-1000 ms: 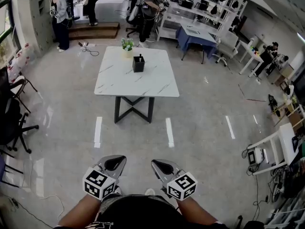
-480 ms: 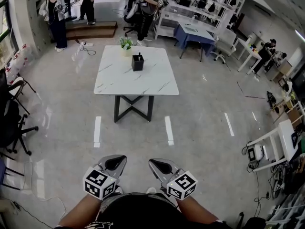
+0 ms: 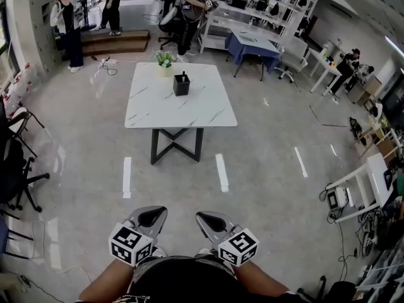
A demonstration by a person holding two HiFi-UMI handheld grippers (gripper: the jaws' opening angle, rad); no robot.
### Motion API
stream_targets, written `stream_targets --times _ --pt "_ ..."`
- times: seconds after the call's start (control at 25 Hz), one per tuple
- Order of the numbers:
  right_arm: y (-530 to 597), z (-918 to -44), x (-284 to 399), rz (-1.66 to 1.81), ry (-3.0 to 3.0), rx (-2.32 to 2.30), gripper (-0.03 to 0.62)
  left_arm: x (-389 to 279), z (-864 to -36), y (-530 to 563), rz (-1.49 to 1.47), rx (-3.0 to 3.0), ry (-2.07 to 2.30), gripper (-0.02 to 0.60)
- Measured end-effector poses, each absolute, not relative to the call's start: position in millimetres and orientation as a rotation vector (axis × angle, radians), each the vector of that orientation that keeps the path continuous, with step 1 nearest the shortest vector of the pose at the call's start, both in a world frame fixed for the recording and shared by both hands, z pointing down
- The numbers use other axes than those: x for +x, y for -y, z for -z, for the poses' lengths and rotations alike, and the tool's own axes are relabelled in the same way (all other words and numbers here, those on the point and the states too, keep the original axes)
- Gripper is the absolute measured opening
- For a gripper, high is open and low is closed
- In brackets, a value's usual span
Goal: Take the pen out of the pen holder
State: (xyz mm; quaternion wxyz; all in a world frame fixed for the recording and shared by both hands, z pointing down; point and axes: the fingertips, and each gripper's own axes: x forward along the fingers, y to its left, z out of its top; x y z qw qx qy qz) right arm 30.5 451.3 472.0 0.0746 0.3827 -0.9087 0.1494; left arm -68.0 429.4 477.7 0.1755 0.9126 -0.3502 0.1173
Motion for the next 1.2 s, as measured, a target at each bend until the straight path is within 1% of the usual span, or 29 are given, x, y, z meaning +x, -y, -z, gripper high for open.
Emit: stream_targets --times 0.36,0.64,1.0,1.2 --pt "-452 -476 -8 -0.460 2.717 1.184 0.000 -107 -485 -428 -0.343 2.596 0.968 0.057" --pt "-460 -487 -24 -0.509 2.679 1.217 0.000 -118 -492 -431 -0.352 2.612 0.893 0.057" --pt "-438 -488 -18 -0.536 2.659 1.266 0.000 -114 -494 -408 -0.339 2.615 0.877 0.057" --pt "-404 -491 -7 -0.543 2.669 1.272 0.000 -108 -501 -383 -0.346 2.592 0.900 0.057"
